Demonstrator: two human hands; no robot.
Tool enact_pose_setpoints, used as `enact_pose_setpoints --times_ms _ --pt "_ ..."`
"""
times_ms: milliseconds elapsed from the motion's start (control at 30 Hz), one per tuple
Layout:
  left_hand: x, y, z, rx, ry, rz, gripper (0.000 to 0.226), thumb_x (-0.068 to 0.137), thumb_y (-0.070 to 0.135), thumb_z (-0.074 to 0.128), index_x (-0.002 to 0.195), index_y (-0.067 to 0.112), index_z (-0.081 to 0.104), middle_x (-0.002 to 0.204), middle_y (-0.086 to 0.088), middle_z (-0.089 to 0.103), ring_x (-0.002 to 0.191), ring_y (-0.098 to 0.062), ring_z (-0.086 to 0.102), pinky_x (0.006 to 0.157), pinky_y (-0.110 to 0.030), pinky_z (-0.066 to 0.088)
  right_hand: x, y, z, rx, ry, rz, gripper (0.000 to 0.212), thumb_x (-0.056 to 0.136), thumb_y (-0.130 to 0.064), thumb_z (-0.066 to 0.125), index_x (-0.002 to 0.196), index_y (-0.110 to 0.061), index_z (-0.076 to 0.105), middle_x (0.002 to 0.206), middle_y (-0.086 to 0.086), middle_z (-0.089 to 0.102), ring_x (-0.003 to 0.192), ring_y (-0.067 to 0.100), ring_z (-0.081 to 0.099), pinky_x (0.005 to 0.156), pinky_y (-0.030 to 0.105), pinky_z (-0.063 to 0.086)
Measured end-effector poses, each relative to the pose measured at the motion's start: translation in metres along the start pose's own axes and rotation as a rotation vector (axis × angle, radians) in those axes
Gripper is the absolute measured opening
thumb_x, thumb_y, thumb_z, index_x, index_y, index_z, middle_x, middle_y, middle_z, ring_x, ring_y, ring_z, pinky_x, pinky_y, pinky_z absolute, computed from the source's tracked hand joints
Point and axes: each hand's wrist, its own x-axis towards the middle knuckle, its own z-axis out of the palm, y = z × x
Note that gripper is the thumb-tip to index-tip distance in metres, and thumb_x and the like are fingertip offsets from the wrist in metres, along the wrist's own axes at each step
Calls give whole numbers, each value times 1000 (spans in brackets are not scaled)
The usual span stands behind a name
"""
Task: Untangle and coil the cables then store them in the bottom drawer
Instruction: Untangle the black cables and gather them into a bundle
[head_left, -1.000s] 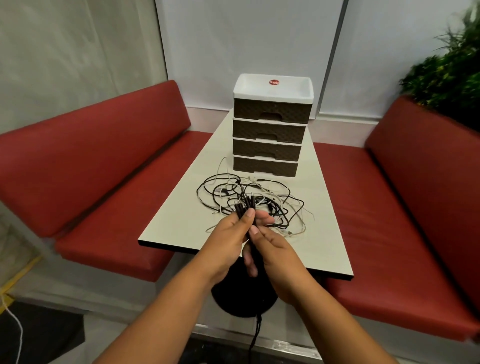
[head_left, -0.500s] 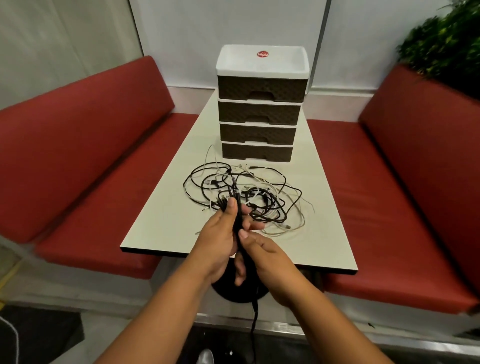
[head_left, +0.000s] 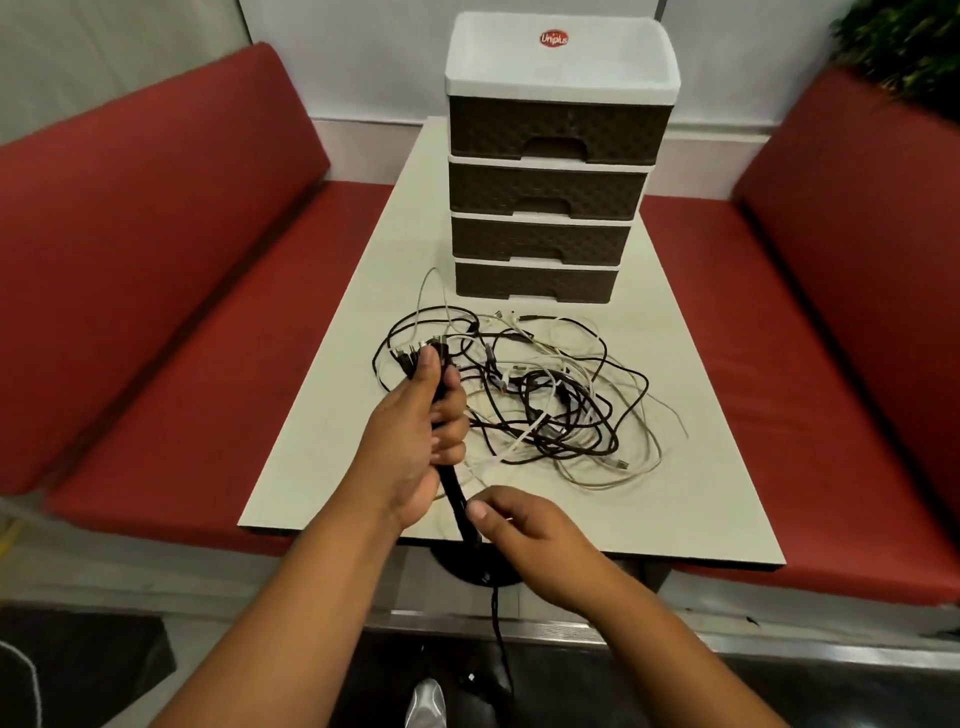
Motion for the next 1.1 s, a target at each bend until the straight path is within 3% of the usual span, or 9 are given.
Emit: enact_pose_setpoints --times_ms 133,200,267,400,533,733,933,1100 --pt "22 18 -19 9 -3 -37 38 94 55 42 82 20 50 57 8 23 41 -2 18 37 -16 12 14 11 -27 73 393 -20 31 93 -48 56 86 -20 69 82 -1 71 80 12 67 78 34 55" --pt "32 24 -27 6 2 -71 38 95 55 42 82 20 50 58 8 22 41 -2 17 37 -16 12 22 17 -43 42 611 6 19 95 -36 57 87 -22 67 81 -1 69 78 13 65 75 40 55" --pt "41 27 -32 5 -1 -107 38 94 55 43 82 20 49 58 8 21 40 -2 18 37 -16 11 31 29 -61 -154 770 33 9 97 -24 56 95 -24 64 92 -4 66 83 14 63 75 38 54" --pt "53 31 -37 21 -14 -162 37 95 54 43 80 21 49 56 8 22 39 -2 18 37 -16 11 45 53 -84 -606 658 183 26 94 -15 58 119 -16 64 114 6 58 98 27 59 88 39 49" --pt "63 36 -42 -4 -34 -200 38 96 54 42 79 20 49 55 9 22 37 -1 18 35 -15 12 51 50 -86 -749 548 190 15 94 -21 61 105 -18 70 101 4 63 95 27 57 82 37 48" --pt "72 47 -49 -33 -75 -221 38 97 52 42 79 20 49 54 9 23 36 -1 19 34 -14 13 66 -6 -109 -659 660 54 12 97 -20 54 99 -15 65 92 1 60 81 18 53 68 27 33" --pt "77 60 -51 -61 -105 -209 39 98 52 41 78 20 49 54 9 22 36 -1 18 35 -15 12 96 -83 -137 -477 725 -65 14 99 -20 49 87 -25 54 79 -4 66 70 21 64 65 33 48" --pt "80 73 -52 -82 -129 -184 38 96 52 43 77 20 50 55 9 22 36 0 19 35 -15 11 118 -139 -158 -297 770 -166 24 102 -18 44 80 -28 47 69 -1 60 57 18 57 54 28 46"
